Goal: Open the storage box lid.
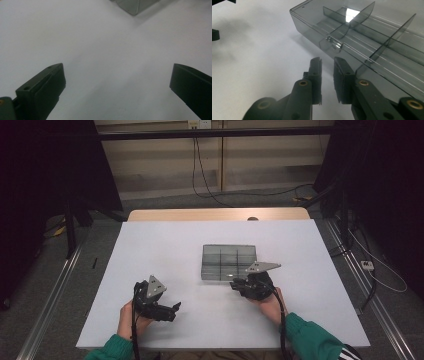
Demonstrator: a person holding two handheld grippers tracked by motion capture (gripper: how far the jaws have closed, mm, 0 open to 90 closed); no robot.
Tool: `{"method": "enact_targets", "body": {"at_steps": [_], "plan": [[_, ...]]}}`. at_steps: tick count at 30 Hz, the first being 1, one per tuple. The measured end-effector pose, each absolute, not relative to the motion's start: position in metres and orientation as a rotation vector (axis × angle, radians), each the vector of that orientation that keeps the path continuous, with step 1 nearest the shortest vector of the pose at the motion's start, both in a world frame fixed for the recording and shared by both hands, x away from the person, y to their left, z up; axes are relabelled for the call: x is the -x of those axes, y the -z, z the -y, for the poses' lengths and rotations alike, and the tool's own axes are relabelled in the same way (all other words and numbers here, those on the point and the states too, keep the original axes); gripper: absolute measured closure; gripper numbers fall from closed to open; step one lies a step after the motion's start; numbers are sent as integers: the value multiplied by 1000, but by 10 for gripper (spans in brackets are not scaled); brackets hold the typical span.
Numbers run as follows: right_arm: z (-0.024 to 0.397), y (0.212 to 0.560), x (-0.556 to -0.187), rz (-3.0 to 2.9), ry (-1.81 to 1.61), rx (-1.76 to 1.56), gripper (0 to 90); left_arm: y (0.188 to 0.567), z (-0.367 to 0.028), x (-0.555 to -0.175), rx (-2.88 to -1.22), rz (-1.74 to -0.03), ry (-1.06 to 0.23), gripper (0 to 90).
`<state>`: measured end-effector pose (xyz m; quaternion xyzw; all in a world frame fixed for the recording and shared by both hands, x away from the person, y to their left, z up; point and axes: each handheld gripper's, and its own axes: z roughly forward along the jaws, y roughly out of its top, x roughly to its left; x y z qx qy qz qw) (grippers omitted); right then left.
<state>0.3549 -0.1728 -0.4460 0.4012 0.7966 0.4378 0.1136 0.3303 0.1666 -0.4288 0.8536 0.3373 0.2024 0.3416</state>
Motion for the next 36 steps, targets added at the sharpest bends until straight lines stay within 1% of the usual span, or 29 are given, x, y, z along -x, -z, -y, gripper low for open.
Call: {"method": "enact_targets", "body": {"at_steps": [2,3,8,15,36], "plan": [[173,446,-356,-2334,-1285,-1179,787,429,-167,-330,-2221,-877,-527,0],[173,447,-357,-2327,-1284,-1188,807,429,-166,-330,-2223,-875,-530,0],[173,448,-361,-2316,-1285,-1206,822,429,-166,-330,-2225,-873,-533,0],[176,449,-364,-2313,-1301,-1227,872,429,-166,-330,-2228,-869,-530,0],[176,452,-367,-2336,-1327,-1225,872,429,-165,-330,-2234,-865,-533,0]]}}
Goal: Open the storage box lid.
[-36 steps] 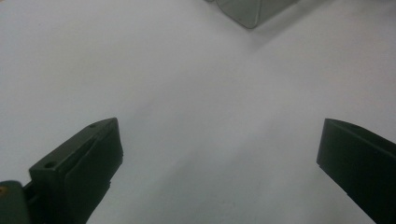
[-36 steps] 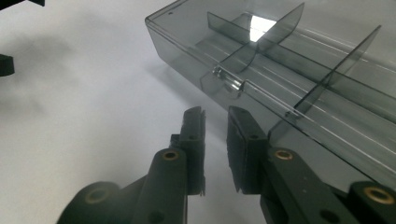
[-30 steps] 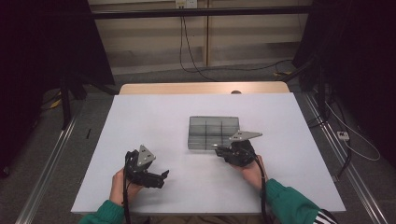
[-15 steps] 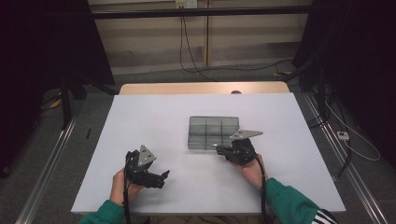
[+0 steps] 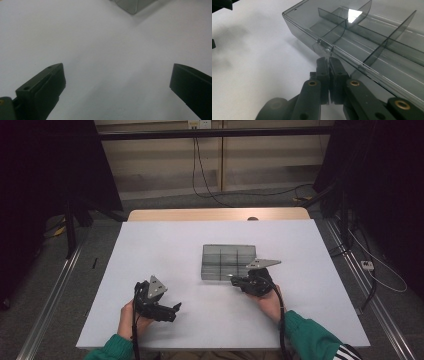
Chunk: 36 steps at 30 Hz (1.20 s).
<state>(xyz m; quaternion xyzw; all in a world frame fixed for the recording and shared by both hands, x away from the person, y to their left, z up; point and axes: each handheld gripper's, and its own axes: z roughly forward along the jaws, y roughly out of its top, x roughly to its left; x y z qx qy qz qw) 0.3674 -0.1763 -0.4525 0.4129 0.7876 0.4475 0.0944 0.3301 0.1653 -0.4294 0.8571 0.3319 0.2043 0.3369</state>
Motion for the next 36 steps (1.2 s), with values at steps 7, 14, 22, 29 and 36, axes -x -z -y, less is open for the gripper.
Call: {"method": "enact_targets", "body": {"at_steps": [7,14,22,29,36], "plan": [[176,452,-367,-2333,-1333,-1225,873,429,-165,-330,-2231,-866,-531,0],[177,452,-367,-2331,-1343,-1219,872,429,-165,-330,-2231,-864,-532,0],[177,452,-367,-2329,-1348,-1209,870,429,-165,-330,-2233,-861,-533,0],[175,453,-368,-2338,-1335,-1208,867,429,-165,-330,-2236,-859,-535,0],[176,453,-367,-2330,-1343,-1204,868,429,-165,-330,-2230,-859,-535,0]]}}
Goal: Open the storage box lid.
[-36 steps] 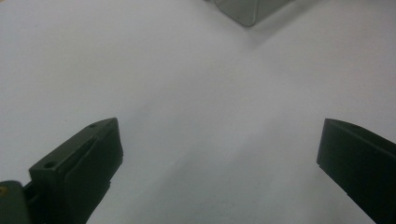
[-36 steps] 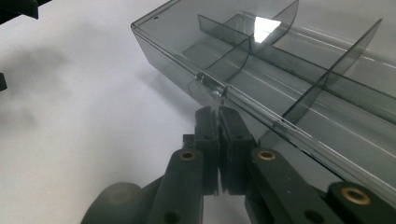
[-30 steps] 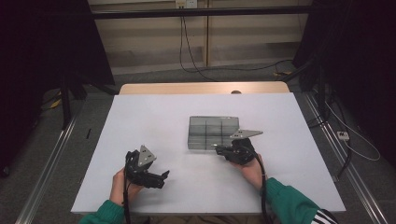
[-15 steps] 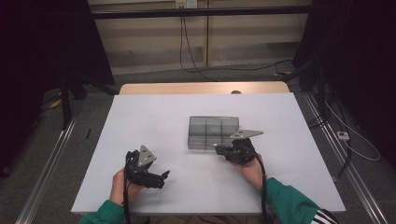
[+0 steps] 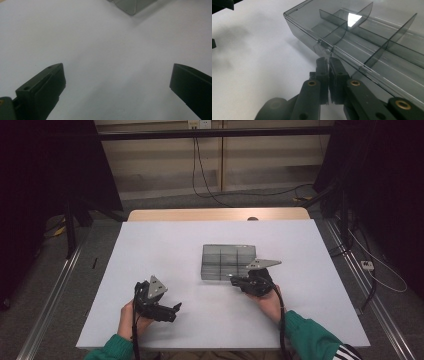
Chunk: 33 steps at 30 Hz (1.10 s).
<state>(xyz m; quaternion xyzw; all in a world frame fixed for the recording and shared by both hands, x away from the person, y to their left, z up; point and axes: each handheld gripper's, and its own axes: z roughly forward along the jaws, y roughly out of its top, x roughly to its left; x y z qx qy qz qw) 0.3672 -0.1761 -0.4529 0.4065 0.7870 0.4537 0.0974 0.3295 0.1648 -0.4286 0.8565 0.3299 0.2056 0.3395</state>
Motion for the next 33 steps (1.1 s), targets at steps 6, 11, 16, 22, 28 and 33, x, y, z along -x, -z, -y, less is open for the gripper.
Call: {"method": "enact_targets", "body": {"at_steps": [6,11,16,22,28,33], "plan": [[175,454,-367,-2328,-1344,-1206,868,429,-165,-330,-2232,-859,-535,0],[176,450,-365,-2305,-1370,-1191,868,429,-165,-329,-2232,-859,-534,0],[179,449,-366,-2289,-1387,-1186,866,429,-164,-329,-2223,-859,-538,0],[177,448,-366,-2283,-1376,-1166,865,423,-158,-330,-2204,-843,-568,0],[177,443,-365,-2268,-1387,-1152,865,421,-145,-336,-2186,-830,-576,0],[177,442,-365,-2267,-1384,-1138,863,420,-133,-346,-2164,-838,-577,0]]}}
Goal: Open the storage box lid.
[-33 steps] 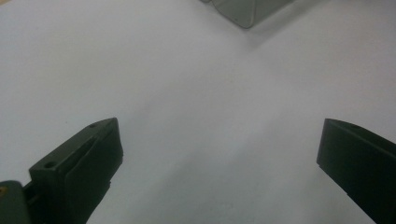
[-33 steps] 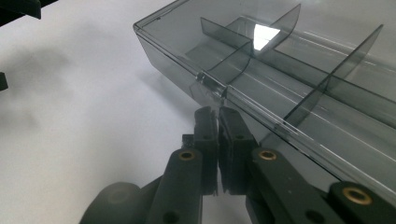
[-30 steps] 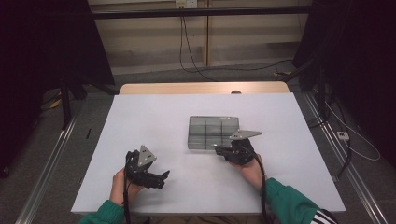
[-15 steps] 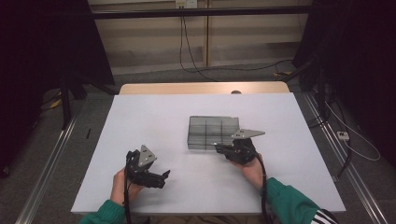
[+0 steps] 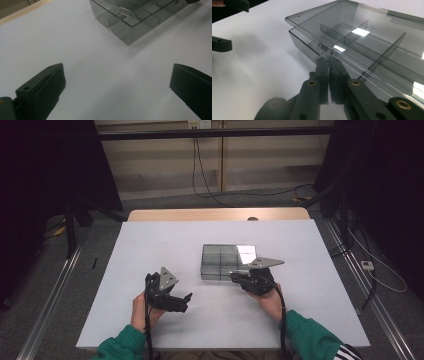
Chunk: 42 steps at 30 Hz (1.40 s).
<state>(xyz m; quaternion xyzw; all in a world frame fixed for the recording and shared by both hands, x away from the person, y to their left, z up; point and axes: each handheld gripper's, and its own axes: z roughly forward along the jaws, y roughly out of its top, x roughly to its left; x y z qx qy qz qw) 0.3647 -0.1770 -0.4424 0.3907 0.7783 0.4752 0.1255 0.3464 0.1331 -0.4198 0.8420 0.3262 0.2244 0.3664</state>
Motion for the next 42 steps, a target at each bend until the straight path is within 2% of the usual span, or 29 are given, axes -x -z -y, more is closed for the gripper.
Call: {"method": "enact_targets", "body": {"at_steps": [16,18,21,22,24,25,34,42], "plan": [[177,440,-365,-2263,-1387,-1121,863,422,-92,-379,-2148,-845,-549,0],[177,439,-365,-2265,-1386,-1117,864,422,-86,-383,-2148,-825,-574,95],[177,439,-365,-2265,-1387,-1115,864,422,-82,-385,-2143,-816,-580,157],[177,439,-365,-2260,-1393,-1119,863,422,-80,-386,-2144,-812,-582,233],[177,438,-365,-2260,-1391,-1117,863,422,-77,-388,-2133,-812,-583,258],[177,438,-365,-2259,-1387,-1114,863,421,-76,-388,-2135,-808,-585,325],[177,437,-365,-2252,-1395,-1111,863,422,-72,-391,-2104,-794,-566,524],[179,434,-365,-2245,-1397,-1108,849,421,-74,-390,-2088,-781,-568,599]]}}
